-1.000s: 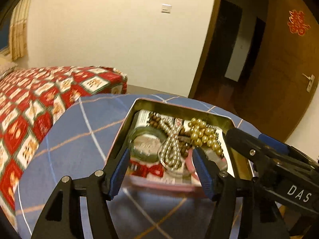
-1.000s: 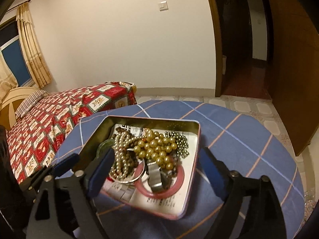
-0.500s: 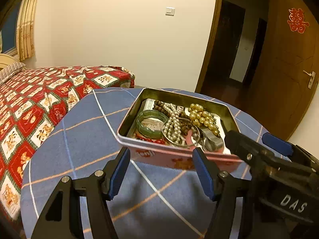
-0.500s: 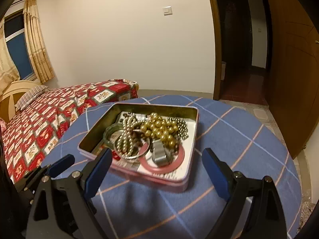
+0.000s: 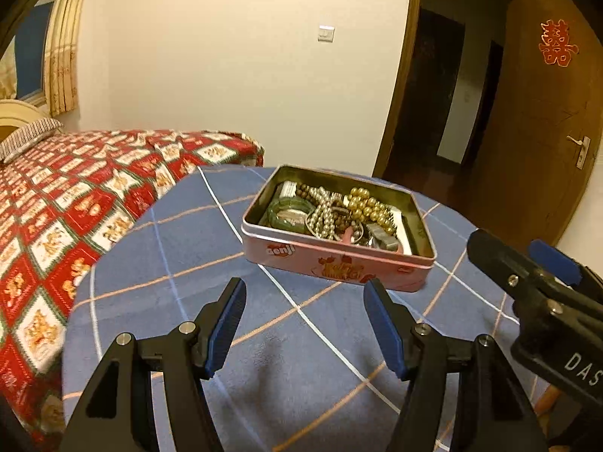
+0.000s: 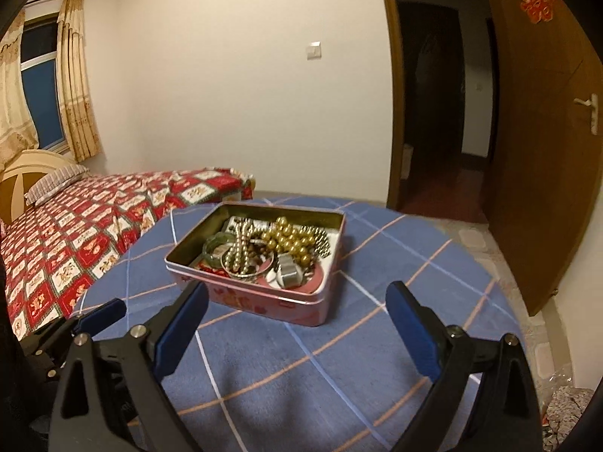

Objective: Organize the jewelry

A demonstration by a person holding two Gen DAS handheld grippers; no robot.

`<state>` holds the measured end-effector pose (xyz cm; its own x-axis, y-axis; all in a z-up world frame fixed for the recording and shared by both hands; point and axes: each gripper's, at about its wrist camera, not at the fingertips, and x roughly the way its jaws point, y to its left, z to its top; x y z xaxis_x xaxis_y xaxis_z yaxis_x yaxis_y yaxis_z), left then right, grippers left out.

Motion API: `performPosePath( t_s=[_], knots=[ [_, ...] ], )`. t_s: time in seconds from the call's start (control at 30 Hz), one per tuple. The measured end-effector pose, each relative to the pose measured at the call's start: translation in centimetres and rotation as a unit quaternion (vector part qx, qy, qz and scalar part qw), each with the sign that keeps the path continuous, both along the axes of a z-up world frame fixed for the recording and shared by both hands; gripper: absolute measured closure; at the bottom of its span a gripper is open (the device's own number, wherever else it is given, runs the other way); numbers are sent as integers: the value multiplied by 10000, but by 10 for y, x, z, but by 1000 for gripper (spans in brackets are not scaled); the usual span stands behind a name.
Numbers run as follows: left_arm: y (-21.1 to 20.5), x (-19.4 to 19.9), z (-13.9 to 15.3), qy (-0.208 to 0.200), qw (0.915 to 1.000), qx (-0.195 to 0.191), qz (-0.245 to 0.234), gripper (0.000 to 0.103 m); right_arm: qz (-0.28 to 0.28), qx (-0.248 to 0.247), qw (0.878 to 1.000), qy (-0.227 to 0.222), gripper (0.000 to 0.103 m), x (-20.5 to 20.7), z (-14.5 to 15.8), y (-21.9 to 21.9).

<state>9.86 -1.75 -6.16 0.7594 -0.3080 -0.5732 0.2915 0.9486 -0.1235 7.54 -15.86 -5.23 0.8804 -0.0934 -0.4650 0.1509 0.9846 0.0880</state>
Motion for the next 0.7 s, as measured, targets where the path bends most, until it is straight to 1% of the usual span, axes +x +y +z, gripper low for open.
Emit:
performPosePath(
  t_s=[0.13,0.3,0.4,0.5,0.63,0.67,0.7],
  knots=[
    [5,-13,16,-157,9998,-110,39,38,-75,-136,9995,-281,3,-16,19,6],
    [12,-28,37,-361,9991,-41,212,38,-176,-283,9978,-569,1,-31,39,15],
    [16,-37,49,-505,9983,-55,283,38,-182,-285,9968,-718,0,-38,51,19],
    [19,-46,61,-706,9970,-99,285,38,-164,-294,9958,-849,0,-44,58,22],
    [21,-55,74,-928,9952,-58,295,36,-161,-340,9945,-975,0,-46,65,25],
    [21,-57,76,-964,9949,-94,281,34,-163,-339,9943,-995,0,-47,65,26],
    [21,-58,78,-973,9948,-111,274,29,-174,-334,9940,-1025,0,-48,67,26]
  ],
)
